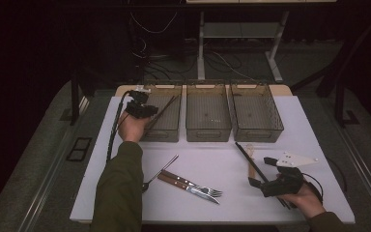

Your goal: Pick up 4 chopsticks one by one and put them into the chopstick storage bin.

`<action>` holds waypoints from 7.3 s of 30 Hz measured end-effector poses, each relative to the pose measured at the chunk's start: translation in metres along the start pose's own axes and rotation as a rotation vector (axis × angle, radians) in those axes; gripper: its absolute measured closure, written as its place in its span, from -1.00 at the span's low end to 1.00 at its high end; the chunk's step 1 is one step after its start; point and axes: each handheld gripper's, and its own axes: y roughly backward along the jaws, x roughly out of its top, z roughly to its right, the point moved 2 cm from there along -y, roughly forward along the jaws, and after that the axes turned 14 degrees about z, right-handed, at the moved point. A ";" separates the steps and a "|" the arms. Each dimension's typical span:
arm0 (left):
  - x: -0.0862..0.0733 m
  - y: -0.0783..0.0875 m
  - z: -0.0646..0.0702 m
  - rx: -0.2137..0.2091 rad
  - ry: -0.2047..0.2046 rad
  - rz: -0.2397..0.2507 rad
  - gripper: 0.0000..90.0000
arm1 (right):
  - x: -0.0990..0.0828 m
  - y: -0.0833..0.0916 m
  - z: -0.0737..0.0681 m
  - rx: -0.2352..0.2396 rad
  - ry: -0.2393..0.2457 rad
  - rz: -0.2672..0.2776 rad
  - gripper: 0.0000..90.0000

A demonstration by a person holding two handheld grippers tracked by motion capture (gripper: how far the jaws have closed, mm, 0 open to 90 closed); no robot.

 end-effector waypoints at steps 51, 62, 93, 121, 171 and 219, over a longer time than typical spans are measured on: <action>-0.040 0.095 0.070 -0.328 -0.082 0.137 -0.63 | -0.001 -0.001 0.000 -0.012 0.001 -0.008 -0.98; -0.073 0.115 0.088 -0.367 -0.123 0.168 -0.81 | 0.000 0.001 -0.001 -0.012 -0.007 -0.014 -0.98; -0.128 0.134 0.107 -0.410 -0.138 0.142 -1.00 | 0.009 0.014 0.003 -0.020 -0.046 -0.080 -0.97; -0.129 0.132 0.107 -0.407 -0.139 0.128 -1.00 | 0.020 0.009 0.035 -0.052 -0.085 -0.190 0.45; -0.130 0.131 0.109 -0.407 -0.152 0.113 -1.00 | 0.001 0.003 0.027 -0.076 -0.034 -0.329 0.81; -0.131 0.130 0.109 -0.428 -0.155 0.114 -1.00 | 0.001 0.007 0.034 -0.106 -0.030 -0.327 0.90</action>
